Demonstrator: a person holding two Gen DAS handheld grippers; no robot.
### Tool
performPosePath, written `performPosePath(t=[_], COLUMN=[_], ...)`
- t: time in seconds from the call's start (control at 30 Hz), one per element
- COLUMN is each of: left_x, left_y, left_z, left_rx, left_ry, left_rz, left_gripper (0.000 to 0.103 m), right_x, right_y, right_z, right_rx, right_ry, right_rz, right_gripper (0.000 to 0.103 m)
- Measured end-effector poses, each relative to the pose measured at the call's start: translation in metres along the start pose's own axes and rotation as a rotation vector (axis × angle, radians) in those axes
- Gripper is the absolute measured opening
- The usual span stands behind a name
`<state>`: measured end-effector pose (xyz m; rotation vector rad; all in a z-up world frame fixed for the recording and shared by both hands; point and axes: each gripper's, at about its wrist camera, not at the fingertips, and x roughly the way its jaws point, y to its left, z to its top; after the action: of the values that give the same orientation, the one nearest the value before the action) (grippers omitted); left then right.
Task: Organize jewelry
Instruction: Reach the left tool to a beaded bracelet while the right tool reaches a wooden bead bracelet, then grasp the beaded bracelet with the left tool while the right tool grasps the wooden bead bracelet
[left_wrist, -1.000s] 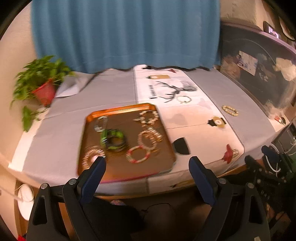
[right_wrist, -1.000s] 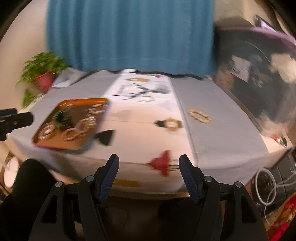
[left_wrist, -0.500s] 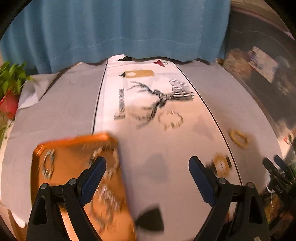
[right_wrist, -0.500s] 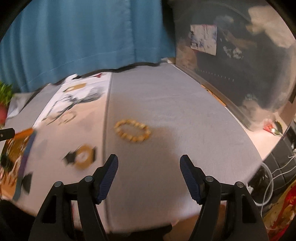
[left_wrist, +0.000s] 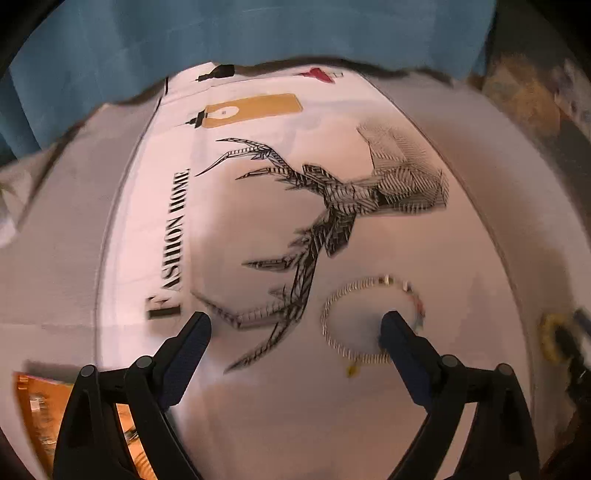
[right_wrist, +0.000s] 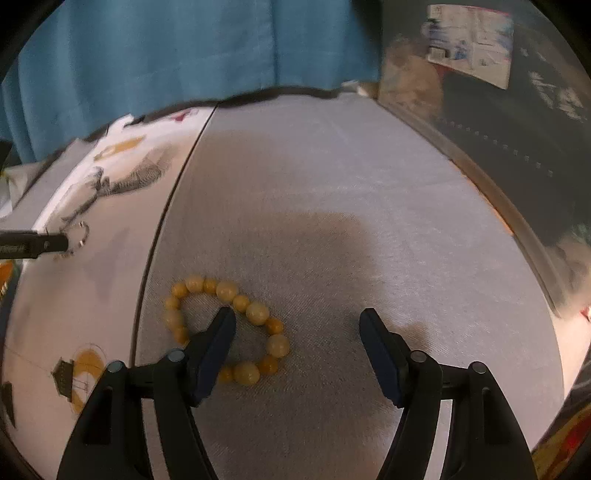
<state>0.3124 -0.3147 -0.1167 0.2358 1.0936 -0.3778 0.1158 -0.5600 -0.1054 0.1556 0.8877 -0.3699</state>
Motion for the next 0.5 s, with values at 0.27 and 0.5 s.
performPosePath(t=[0.27, 0.5], left_x=[0.001, -0.026], left_y=[-0.002, -0.021], left_z=[0.001, -0.005], left_rx=[0.017, 0.123], left_ry=[-0.036, -0.039], left_rz=[-0.006, -0.179], left_gripper=[0.090, 0.000], right_x=[0.005, -0.012], right_y=[-0.006, 0.019], right_z=[0.002, -0.001], right_rx=[0.013, -0.091], right_ry=[-0.003, -0.025], right_rz=[0.008, 0.100], right_gripper=[0.078, 0.013])
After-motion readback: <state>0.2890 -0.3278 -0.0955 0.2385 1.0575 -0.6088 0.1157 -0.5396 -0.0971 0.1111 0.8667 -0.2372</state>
